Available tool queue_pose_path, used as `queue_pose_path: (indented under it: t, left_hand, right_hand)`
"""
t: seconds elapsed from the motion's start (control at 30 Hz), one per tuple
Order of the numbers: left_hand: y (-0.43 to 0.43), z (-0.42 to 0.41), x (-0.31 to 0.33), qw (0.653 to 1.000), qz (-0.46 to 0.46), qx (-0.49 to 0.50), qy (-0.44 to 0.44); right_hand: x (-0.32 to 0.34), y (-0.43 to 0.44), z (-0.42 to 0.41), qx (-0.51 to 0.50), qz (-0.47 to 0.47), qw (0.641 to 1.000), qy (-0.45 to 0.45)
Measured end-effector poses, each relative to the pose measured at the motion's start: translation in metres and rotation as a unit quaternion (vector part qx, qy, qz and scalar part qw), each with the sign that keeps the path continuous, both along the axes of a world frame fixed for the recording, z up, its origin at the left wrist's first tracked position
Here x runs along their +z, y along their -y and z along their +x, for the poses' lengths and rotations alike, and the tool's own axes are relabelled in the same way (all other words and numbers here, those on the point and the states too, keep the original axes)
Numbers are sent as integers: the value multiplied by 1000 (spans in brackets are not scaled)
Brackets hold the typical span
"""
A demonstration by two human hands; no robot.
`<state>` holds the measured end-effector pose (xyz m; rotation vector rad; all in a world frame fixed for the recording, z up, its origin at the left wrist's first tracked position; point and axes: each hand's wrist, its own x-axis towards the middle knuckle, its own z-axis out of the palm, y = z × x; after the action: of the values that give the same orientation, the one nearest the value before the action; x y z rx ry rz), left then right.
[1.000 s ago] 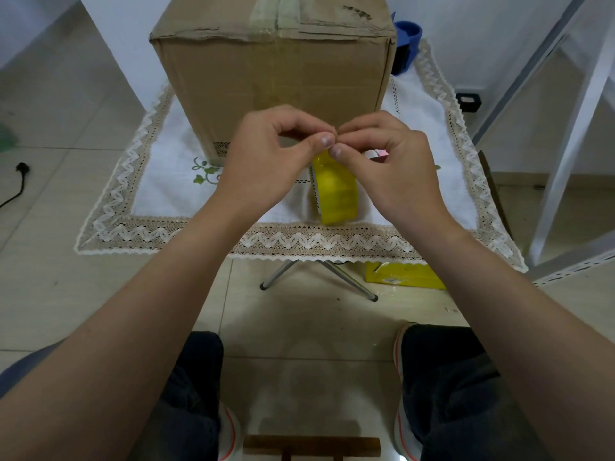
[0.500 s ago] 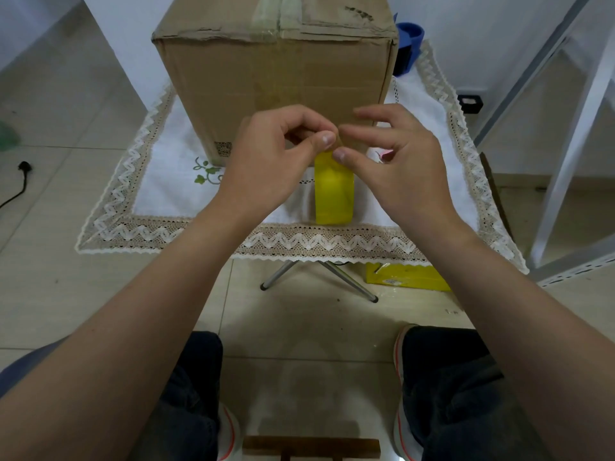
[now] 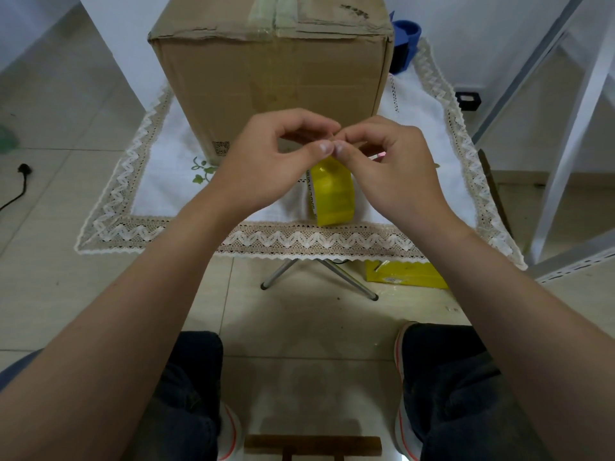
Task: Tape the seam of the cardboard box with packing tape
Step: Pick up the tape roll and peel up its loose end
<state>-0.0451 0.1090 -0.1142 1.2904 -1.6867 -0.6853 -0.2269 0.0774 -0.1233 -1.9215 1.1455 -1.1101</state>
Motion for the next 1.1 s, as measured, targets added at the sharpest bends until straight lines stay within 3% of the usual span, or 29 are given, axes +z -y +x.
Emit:
queue_pose_path:
  t: [0.13,0.3,0.7,0.97,1.1]
  left_hand:
    - [-4,1,4,999,20,-24,-39]
    - [0,4,3,996,55,33,-56]
    - [5,-1,-8,989,84,51,-108]
    - [8,-5,-5,991,36,39,-126]
    - [8,-7,-3,994,8,48,-94]
  right_hand:
    - [0,-1,1,-17,15,1000,-1]
    - [0,-1,-2,-31,32,999,3]
    - [-2,0,0,-19,27,999,13]
    - [-1,3,0,-22,21,1000,8]
    - [-1,3,-1,-21,7,1000,3]
